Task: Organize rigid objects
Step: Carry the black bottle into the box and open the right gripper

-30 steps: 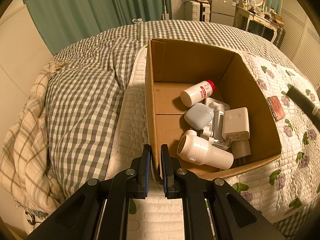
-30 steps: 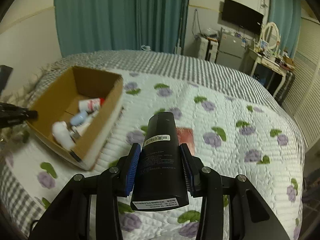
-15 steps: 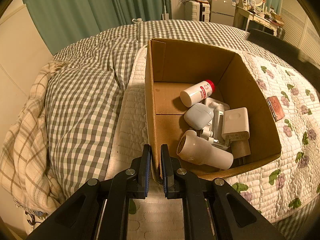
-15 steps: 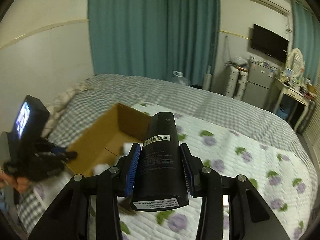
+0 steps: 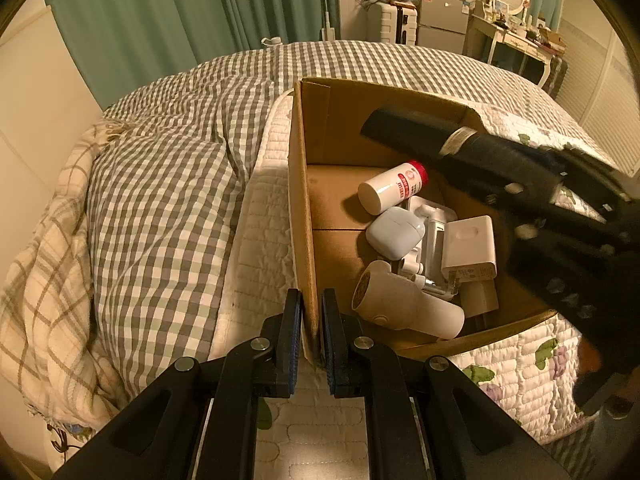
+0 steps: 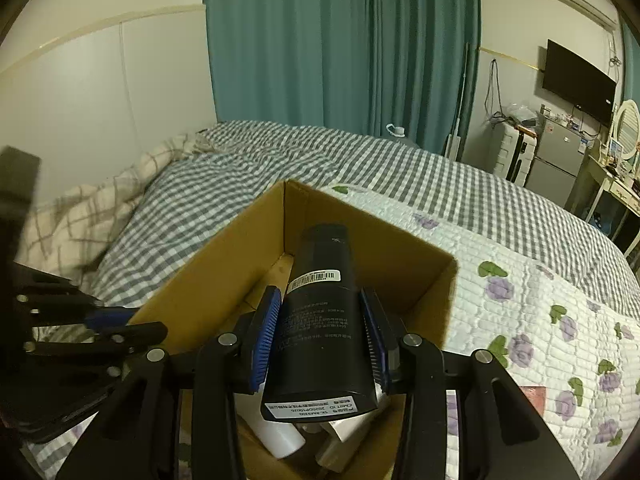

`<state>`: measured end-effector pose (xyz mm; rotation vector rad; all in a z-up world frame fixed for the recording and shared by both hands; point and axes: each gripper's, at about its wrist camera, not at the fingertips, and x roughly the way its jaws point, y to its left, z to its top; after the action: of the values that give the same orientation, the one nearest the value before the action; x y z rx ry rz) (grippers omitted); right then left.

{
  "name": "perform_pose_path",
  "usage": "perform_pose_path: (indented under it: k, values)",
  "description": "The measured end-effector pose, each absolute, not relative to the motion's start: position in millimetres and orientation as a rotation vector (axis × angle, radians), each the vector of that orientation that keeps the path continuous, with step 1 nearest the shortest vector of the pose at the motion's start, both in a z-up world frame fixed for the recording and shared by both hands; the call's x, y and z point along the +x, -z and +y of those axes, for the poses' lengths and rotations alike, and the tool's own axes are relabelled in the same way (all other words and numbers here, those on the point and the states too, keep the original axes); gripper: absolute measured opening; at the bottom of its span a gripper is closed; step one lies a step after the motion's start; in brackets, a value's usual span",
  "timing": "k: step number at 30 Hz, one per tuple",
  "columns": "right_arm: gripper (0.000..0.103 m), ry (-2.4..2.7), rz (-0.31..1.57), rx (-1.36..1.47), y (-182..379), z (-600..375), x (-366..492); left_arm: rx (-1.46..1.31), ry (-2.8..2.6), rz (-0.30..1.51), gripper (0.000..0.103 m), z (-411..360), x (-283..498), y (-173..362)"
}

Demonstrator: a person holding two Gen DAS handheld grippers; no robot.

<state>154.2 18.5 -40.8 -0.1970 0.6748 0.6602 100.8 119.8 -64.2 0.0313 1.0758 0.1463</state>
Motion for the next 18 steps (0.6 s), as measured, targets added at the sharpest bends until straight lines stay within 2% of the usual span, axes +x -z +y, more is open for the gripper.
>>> perform_pose_path:
  k: [11, 13, 14, 15, 18]
  values:
    - [0.041, -0.678, 0.746, -0.156, 61, 17, 158, 0.03, -0.147, 1.076, 0.01, 121, 101, 64]
    - [0.048, -0.684, 0.734, -0.144, 58, 13, 155, 0.029, -0.146, 1.077, 0.01, 121, 101, 64]
    - [0.061, -0.684, 0.724, -0.139, 54, 9, 153, 0.032, -0.147, 1.078, 0.01, 121, 101, 65]
    - [0.064, -0.684, 0.715, -0.137, 51, 6, 151, 0.031, -0.146, 1.078, 0.01, 121, 101, 65]
    - [0.064, -0.676, 0.682, -0.14, 36, -9, 147, 0.031, -0.147, 1.08, 0.01, 121, 101, 66]
